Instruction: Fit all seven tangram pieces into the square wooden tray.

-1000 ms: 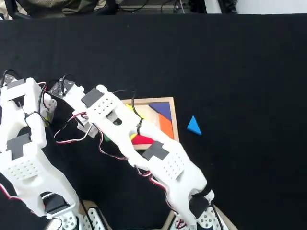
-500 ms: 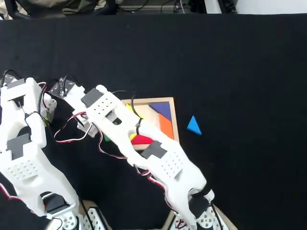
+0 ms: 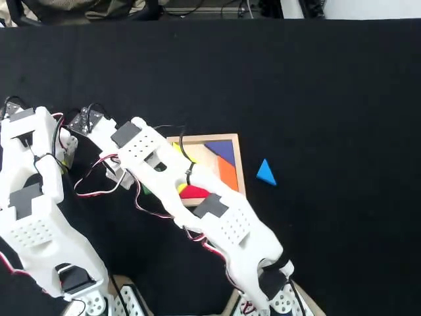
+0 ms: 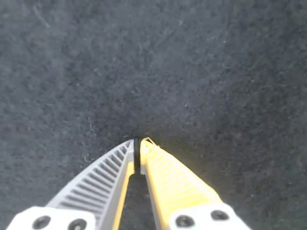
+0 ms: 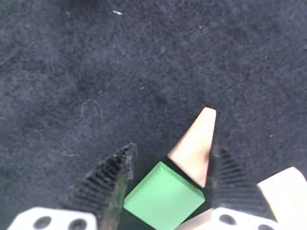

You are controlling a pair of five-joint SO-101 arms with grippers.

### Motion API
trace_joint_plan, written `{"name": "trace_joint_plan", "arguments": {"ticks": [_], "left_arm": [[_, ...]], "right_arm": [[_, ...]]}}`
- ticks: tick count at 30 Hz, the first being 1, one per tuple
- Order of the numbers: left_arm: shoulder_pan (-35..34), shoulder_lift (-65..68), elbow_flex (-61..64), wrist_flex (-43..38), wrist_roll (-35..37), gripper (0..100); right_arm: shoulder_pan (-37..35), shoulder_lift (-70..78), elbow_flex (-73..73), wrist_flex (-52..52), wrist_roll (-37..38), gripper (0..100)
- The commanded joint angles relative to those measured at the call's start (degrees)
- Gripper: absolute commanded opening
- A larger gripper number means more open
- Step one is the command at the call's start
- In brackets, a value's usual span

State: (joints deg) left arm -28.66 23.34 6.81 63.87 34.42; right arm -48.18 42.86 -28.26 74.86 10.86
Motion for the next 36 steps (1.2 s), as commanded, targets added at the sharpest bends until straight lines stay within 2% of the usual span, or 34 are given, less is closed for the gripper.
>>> {"name": "trace_joint_plan", "arguments": {"ticks": [1, 8, 28, 32, 36], "left_arm": [[-1.27, -2.37, -0.48, -0.62, 0.09, 3], [-1.19, -2.37, -0.48, -0.62, 0.09, 3], [-1.19, -2.37, -0.48, -0.53, 0.09, 3], [-1.19, -2.37, -0.48, -0.44, 0.09, 3], [-1.19, -2.37, -0.48, -0.35, 0.09, 3]], "right_arm": [[1.14, -2.33, -2.07, -0.44, -0.09, 28.6], [1.14, -2.07, -4.35, 2.11, 1.05, 26.9], [1.14, 2.07, -5.93, -0.44, 2.46, 26.6], [1.14, 2.59, -7.43, -0.44, 3.16, 21.7], [1.05, 2.68, -7.16, -0.44, 3.08, 21.2]]}}
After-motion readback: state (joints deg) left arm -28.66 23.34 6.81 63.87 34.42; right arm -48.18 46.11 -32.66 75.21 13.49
